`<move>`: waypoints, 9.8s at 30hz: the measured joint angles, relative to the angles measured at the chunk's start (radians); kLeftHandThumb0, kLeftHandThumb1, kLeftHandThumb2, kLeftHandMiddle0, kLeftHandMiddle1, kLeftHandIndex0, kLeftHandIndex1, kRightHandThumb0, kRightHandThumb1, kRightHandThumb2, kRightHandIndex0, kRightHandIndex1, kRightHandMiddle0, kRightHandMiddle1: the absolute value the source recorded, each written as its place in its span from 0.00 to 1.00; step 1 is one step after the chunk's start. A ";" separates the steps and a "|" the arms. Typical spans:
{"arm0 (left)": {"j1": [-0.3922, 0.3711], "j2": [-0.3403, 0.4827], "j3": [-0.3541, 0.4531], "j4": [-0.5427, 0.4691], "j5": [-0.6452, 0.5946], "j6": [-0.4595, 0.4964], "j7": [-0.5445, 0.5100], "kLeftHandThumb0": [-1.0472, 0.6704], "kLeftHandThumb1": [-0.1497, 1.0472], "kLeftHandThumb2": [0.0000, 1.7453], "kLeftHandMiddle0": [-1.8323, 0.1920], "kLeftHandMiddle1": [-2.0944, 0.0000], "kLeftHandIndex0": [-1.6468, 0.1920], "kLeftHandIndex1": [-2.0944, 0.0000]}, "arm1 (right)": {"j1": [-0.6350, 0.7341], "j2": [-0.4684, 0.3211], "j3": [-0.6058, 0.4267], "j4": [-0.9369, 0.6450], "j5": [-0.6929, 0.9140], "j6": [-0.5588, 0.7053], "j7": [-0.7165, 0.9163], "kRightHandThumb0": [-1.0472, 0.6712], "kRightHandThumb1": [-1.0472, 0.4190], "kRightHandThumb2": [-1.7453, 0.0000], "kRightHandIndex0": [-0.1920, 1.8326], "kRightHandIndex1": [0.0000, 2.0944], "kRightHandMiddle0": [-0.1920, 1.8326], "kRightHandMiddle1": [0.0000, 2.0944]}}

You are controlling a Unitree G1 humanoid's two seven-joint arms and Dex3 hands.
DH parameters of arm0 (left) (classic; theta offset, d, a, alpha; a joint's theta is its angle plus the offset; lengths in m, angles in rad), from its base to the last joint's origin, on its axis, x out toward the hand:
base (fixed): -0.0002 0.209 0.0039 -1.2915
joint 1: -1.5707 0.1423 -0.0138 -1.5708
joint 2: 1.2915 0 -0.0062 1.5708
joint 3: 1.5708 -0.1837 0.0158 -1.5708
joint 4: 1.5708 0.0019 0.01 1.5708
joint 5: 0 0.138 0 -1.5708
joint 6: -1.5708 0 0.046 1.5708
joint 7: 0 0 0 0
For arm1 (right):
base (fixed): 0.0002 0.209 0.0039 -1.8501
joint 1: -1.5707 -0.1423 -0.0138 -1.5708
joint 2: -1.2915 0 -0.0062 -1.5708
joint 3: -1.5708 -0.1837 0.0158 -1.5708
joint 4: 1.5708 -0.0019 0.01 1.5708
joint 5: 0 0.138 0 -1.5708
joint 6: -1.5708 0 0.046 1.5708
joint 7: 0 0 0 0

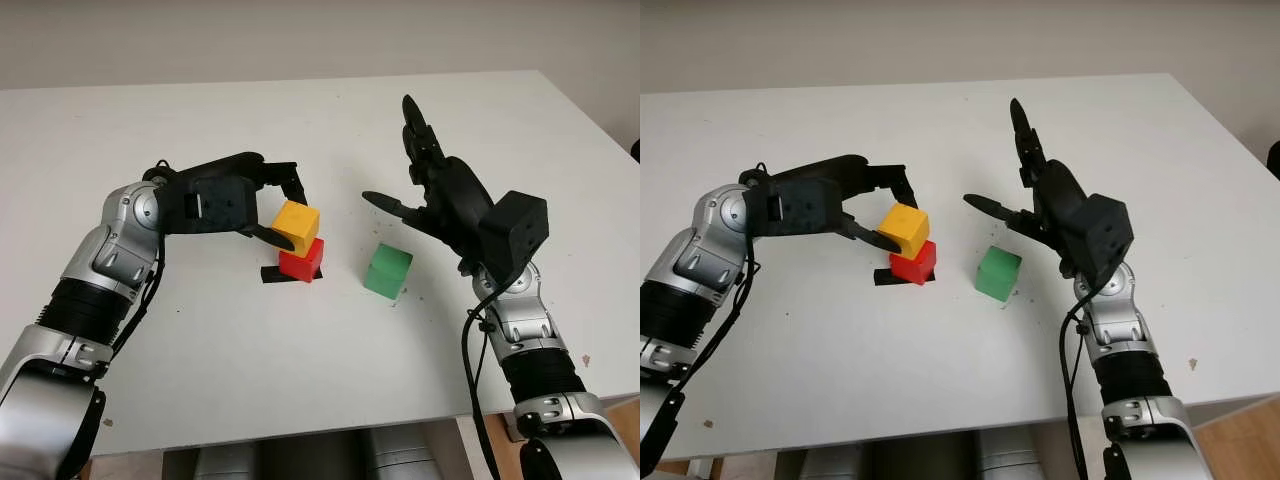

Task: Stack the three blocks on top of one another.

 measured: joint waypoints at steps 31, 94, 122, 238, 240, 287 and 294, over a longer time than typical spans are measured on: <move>0.014 0.049 0.062 -0.172 -0.129 0.097 -0.124 0.10 1.00 0.11 1.00 1.00 1.00 0.98 | 0.001 -0.001 -0.002 0.000 -0.008 -0.007 -0.001 0.23 0.06 0.97 0.00 0.00 0.01 0.03; 0.480 -0.157 0.454 -0.409 -0.483 0.207 0.392 0.14 1.00 0.34 1.00 1.00 1.00 0.99 | -0.238 -0.553 0.348 -0.057 -0.715 -0.569 0.155 0.24 0.11 0.96 0.12 0.03 0.25 0.06; 0.491 -0.154 0.455 -0.433 -0.478 0.226 0.385 0.14 1.00 0.32 1.00 1.00 0.98 0.97 | -0.307 -0.482 0.497 0.231 -0.924 -0.672 -0.237 0.28 0.10 0.97 0.17 0.03 0.37 0.24; 0.522 -0.141 0.460 -0.453 -0.481 0.243 0.364 0.15 1.00 0.31 1.00 1.00 0.98 0.98 | -0.237 0.141 0.018 0.139 0.189 0.562 0.261 0.35 0.08 0.97 0.16 0.03 0.29 0.73; 0.522 -0.141 0.460 -0.453 -0.481 0.243 0.364 0.16 1.00 0.32 1.00 1.00 0.98 0.98 | -0.233 0.141 0.019 0.134 0.189 0.565 0.261 0.35 0.07 0.97 0.16 0.03 0.28 0.73; 0.522 -0.128 0.459 -0.451 -0.476 0.230 0.363 0.14 1.00 0.31 1.00 1.00 0.98 0.97 | -0.195 0.060 0.048 0.109 0.179 0.463 0.508 0.11 0.15 0.97 0.00 0.00 0.01 0.10; 0.521 -0.128 0.459 -0.442 -0.476 0.226 0.363 0.14 1.00 0.31 1.00 1.00 0.98 0.97 | -0.155 0.025 0.037 0.088 0.199 0.346 0.602 0.08 0.13 0.97 0.00 0.00 0.00 0.00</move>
